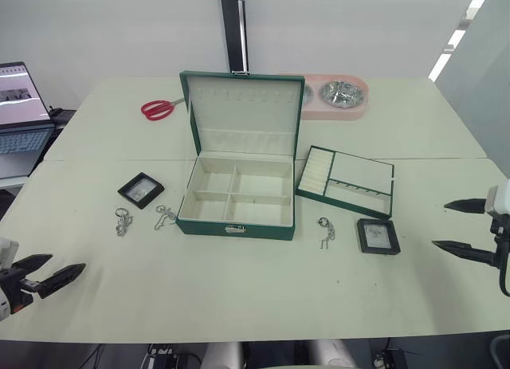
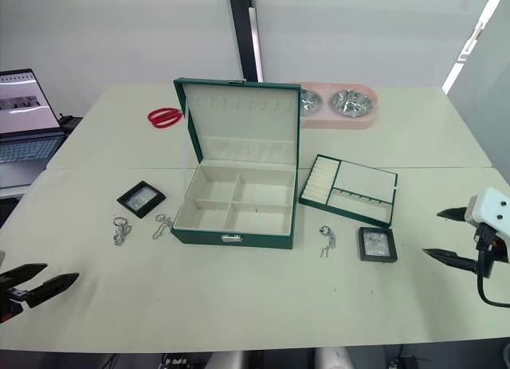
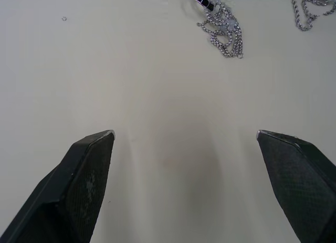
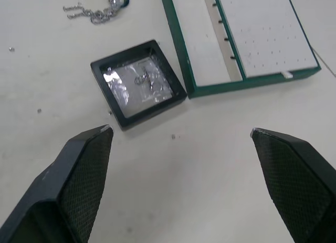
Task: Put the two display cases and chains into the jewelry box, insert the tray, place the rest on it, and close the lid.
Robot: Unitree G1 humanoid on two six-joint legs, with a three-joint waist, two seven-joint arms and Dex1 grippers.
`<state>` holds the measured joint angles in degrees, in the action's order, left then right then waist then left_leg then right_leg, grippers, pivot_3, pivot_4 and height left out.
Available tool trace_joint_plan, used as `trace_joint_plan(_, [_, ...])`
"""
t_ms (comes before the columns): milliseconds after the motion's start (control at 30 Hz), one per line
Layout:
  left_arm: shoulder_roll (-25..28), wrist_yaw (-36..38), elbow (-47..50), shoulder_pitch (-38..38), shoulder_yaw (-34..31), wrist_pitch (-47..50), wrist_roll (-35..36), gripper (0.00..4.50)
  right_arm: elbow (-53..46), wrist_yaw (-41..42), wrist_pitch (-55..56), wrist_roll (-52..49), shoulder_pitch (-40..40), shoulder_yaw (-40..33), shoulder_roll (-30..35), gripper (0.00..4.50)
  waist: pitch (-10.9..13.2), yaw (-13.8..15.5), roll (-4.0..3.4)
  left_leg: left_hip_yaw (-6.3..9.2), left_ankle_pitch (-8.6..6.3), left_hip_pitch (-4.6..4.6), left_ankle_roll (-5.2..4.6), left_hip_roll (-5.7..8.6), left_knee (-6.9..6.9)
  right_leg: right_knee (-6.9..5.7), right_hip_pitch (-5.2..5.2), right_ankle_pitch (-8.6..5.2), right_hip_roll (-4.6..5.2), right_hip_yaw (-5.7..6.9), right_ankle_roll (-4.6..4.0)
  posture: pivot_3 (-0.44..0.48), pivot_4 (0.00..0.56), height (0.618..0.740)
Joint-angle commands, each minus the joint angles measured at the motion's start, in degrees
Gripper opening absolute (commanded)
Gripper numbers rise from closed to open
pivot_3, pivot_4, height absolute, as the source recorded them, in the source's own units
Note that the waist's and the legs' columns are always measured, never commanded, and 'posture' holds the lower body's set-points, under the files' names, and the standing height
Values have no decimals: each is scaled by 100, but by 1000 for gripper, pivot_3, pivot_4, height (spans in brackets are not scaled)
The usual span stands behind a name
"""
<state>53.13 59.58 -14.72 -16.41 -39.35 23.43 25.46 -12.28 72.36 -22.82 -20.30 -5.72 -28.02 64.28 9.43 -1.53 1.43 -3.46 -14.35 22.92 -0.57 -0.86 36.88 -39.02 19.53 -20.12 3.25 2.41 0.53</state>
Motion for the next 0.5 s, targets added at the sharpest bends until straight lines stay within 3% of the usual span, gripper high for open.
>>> trace_joint_plan(33, [-56, -78, 374, -77, -247, 13, 130, 4500, -282, -94, -166, -335, 506, 275, 5, 4455, 0, -2, 0, 0, 0, 0, 0, 0, 0, 0, -1, 0, 0, 0, 0, 0, 150, 740])
trace_joint_plan(267, [-187, -386, 653, 20, -195, 101, 162, 4500, -657, -347, -681, -865, 1917, 1291, -248, 4455, 1, -11, -1, 1, 0, 1, 0, 0, 2, -1, 0, 0, 0, 0, 0, 0, 150, 740])
trace_joint_plan(500, [-509, -846, 926, 220, -263, 435, 364, 4500, -928, -794, -1562, -1506, 3585, 2303, -1133, 4455, 1, -21, 3, 2, 0, 4, 0, 0, 3, -2, 5, 0, 0, 0, -1, 0, 150, 740])
